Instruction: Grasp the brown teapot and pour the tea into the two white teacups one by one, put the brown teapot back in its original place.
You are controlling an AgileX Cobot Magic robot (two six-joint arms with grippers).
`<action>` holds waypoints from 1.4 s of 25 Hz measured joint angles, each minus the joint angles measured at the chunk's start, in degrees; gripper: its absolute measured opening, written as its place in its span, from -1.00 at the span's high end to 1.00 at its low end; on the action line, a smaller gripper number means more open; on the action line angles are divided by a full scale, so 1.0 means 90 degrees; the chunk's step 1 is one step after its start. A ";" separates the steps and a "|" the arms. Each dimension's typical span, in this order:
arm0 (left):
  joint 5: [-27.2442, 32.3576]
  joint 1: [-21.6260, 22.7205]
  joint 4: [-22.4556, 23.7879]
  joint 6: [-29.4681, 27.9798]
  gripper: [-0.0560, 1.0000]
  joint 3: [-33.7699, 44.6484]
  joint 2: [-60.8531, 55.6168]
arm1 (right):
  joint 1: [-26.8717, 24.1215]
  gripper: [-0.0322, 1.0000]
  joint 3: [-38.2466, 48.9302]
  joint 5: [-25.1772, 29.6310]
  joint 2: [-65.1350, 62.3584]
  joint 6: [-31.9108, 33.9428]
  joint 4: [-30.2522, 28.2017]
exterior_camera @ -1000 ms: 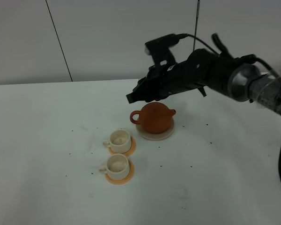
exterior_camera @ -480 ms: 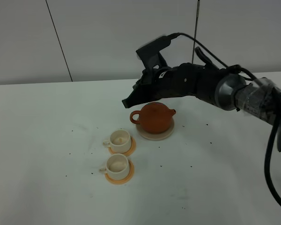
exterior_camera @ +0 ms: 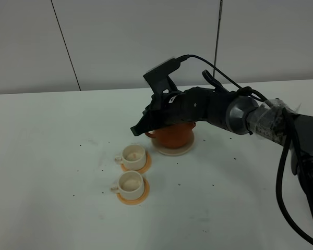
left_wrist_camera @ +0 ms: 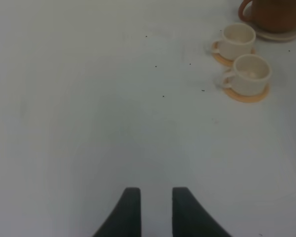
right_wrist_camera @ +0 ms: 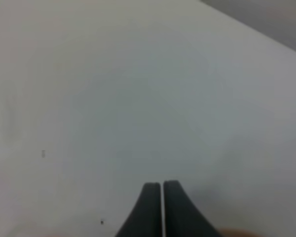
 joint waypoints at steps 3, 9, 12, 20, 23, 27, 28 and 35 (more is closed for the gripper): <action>0.0000 0.0000 0.0000 0.0000 0.46 0.0000 0.0000 | 0.0023 0.96 -0.0047 -0.0033 0.0000 0.0000 0.0000; 0.0000 0.0000 0.0000 0.0000 0.46 0.0000 0.0000 | 0.0023 0.96 -0.0060 -0.0033 0.0000 -0.0015 0.0000; 0.0000 0.0000 0.0000 0.0000 0.46 0.0000 0.0000 | 0.0023 0.96 -0.0060 -0.0033 0.0000 -0.0067 0.0000; 0.0000 0.0000 0.0000 0.0000 0.46 0.0000 0.0000 | 0.0023 0.96 -0.0067 -0.0027 0.0107 -0.0096 0.0000; 0.0000 0.0000 0.0000 0.0000 0.46 0.0000 0.0000 | 0.0037 0.96 -0.0067 -0.0004 0.0258 -0.0096 0.0007; 0.0000 0.0000 0.0000 0.0000 0.46 0.0000 0.0000 | 0.0114 0.96 -0.0067 -0.0020 0.0265 -0.0100 0.0011; 0.0000 0.0000 0.0000 0.0000 0.46 0.0000 0.0000 | 0.0123 0.96 -0.0067 -0.0011 0.0265 -0.0100 0.0002; 0.0000 0.0000 0.0000 0.0000 0.46 0.0000 0.0000 | 0.0150 0.95 -0.0074 0.0170 0.0259 -0.0114 -0.0021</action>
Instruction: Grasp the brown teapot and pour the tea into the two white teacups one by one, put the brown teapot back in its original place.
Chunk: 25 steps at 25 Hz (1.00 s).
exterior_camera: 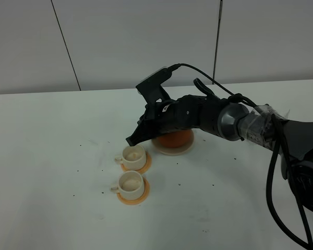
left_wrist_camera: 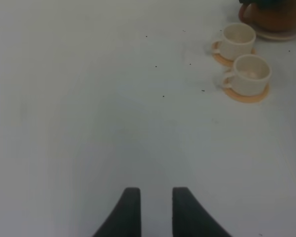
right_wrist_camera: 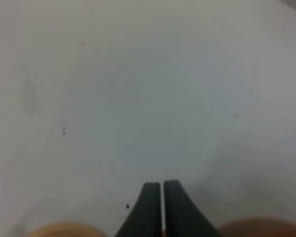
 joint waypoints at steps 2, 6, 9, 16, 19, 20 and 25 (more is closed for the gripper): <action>0.0000 0.0000 0.0000 0.0000 0.46 0.0000 0.0000 | 0.0000 0.95 0.0000 0.0063 -0.0005 0.0000 -0.0035; 0.0000 0.0000 0.0000 0.0000 0.46 0.0000 0.0000 | 0.0002 0.95 -0.0001 0.0283 -0.0012 0.0006 -0.0129; 0.0000 0.0000 0.0000 0.0000 0.46 0.0000 0.0000 | 0.0002 0.95 -0.0001 0.0497 -0.0019 0.0013 -0.0337; 0.0000 0.0000 0.0000 0.0000 0.46 0.0000 0.0000 | 0.0002 0.95 -0.0001 0.0616 -0.0270 0.0043 -0.0528; 0.0000 0.0000 0.0000 0.0000 0.46 0.0000 0.0000 | 0.0002 0.94 -0.0001 0.0379 -0.0311 0.0049 -0.0522; 0.0000 0.0000 0.0000 0.0000 0.46 0.0000 0.0000 | 0.0002 0.94 -0.0001 0.0219 -0.0311 0.0049 -0.0509; 0.0000 0.0000 0.0000 0.0000 0.46 0.0000 0.0000 | 0.0002 0.94 -0.0001 -0.0611 -0.0311 -0.0006 -0.0509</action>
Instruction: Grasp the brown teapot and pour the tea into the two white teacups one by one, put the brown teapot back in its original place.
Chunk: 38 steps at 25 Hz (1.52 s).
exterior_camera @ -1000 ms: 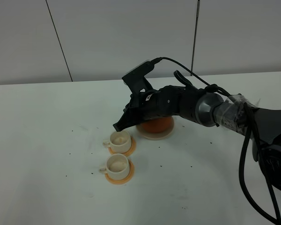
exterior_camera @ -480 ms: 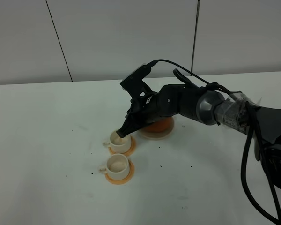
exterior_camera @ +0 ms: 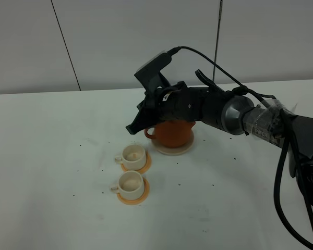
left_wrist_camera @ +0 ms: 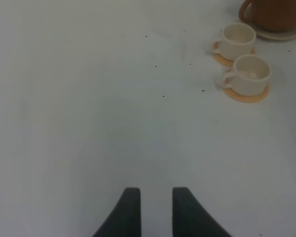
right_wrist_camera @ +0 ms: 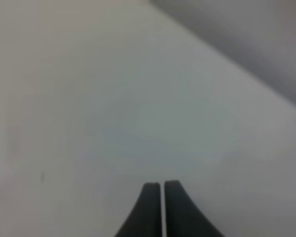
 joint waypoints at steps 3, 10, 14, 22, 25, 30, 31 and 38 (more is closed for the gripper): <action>0.0000 0.0000 0.0000 0.0000 0.46 0.0006 0.0000 | 0.0000 0.94 0.0000 -0.0226 0.0014 -0.0107 0.0000; 0.0000 0.0000 0.0000 0.0000 0.46 0.0005 0.0000 | 0.0000 0.94 0.0000 -0.0083 0.0278 -0.0164 0.0000; 0.0000 0.0000 0.0000 0.0000 0.46 0.0005 0.0000 | 0.0000 0.94 -0.0120 0.0181 0.0392 -0.0169 0.0000; 0.0000 0.0000 0.0000 0.0000 0.46 0.0039 0.0000 | 0.0000 0.94 -0.0258 0.0484 0.0392 -0.0169 0.0000; 0.0000 0.0000 0.0000 0.0000 0.46 0.0039 0.0000 | 0.0000 0.94 -0.0258 0.0631 0.0392 -0.0169 0.0000; 0.0000 0.0000 0.0000 0.0000 0.46 0.0039 0.0000 | 0.0000 0.94 -0.0258 0.0821 0.0392 -0.0169 -0.0032; 0.0000 0.0000 0.0000 0.0000 0.46 0.0039 0.0000 | 0.0000 0.94 -0.0260 0.0836 0.0392 -0.0169 -0.0044; 0.0000 0.0000 0.0000 0.0000 0.46 0.0039 0.0000 | 0.0000 0.94 -0.0293 0.0921 0.0392 -0.0150 -0.0091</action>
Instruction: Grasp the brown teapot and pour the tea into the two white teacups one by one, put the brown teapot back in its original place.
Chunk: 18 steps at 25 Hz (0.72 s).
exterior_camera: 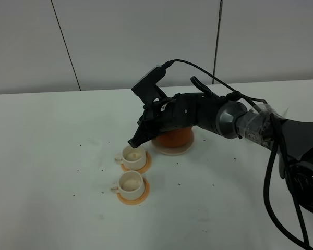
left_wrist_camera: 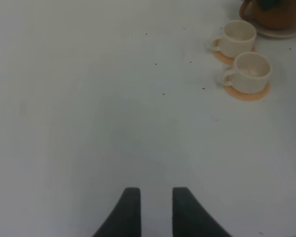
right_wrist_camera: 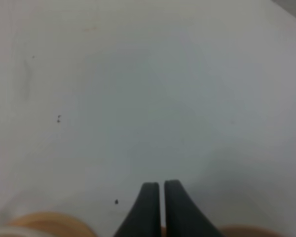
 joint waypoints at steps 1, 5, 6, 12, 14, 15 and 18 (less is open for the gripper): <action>0.0000 0.0000 0.0000 0.0000 0.46 0.0000 0.0000 | 0.0000 0.94 -0.0014 0.0041 0.0000 0.0000 -0.0012; 0.0000 0.0000 0.0000 0.0000 0.46 0.0000 0.0000 | 0.0000 0.94 -0.0021 0.0173 0.0000 0.0000 -0.0060; 0.0000 0.0000 0.0000 0.0000 0.46 0.0000 0.0000 | 0.0000 0.94 -0.0021 0.0193 0.0000 0.0000 -0.0085; 0.0000 0.0000 0.0000 0.0000 0.46 0.0000 0.0000 | 0.0000 0.94 -0.0027 0.0271 -0.0012 0.0076 -0.0236; 0.0000 0.0000 0.0000 0.0000 0.46 0.0000 0.0000 | 0.0000 0.94 -0.0033 0.0303 -0.0012 0.0210 -0.0383; 0.0000 0.0000 0.0000 0.0000 0.46 0.0000 0.0000 | 0.0005 0.94 -0.0038 0.0320 -0.0012 0.0284 -0.0459; 0.0000 0.0000 0.0000 0.0000 0.46 0.0000 0.0000 | 0.0024 0.94 -0.0040 0.0358 -0.0019 0.0531 -0.0719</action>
